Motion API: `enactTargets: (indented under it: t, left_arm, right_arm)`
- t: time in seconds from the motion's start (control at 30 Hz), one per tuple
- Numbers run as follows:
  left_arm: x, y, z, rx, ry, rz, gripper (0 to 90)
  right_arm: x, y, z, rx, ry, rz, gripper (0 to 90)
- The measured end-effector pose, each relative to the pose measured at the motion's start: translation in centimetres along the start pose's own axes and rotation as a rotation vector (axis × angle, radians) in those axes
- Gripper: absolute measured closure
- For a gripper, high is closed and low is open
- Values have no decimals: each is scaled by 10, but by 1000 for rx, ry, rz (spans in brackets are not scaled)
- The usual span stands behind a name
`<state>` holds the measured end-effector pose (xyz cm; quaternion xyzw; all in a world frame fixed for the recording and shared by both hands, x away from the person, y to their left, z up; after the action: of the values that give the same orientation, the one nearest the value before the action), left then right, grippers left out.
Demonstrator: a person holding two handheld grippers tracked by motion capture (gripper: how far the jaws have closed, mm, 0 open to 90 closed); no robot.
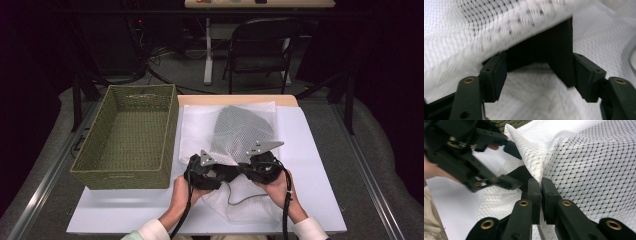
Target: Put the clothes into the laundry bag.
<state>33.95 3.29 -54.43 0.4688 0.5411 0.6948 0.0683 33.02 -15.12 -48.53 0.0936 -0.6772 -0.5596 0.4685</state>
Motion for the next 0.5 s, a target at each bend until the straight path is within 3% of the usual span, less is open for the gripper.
enactTargets:
  t: [0.1, 0.27, 0.5]
  left_arm:
    - [6, -5, 1, -17, -11, 16, 282]
    - [11, -19, 5, -7, -22, 63, 269]
    - [3, -24, 2, -11, -43, 102, 303]
  right_arm:
    - [0, 0, 0, -1, 0, 1, 864]
    - [-1, -1, 0, 2, -1, 8, 864]
    - [-3, -1, 2, 10, -5, 14, 863]
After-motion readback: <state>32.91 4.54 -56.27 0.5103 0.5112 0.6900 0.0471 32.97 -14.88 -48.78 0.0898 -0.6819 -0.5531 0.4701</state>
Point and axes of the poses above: each handheld gripper's, and its own axes: x roughly backward along the jaws, y roughly out of its top, z roughly to its left, the point moved 3 cm from there along -x, roughly forward along the jaws, and after that the axes turned 10 degrees about -z, right-handed, at the moved point
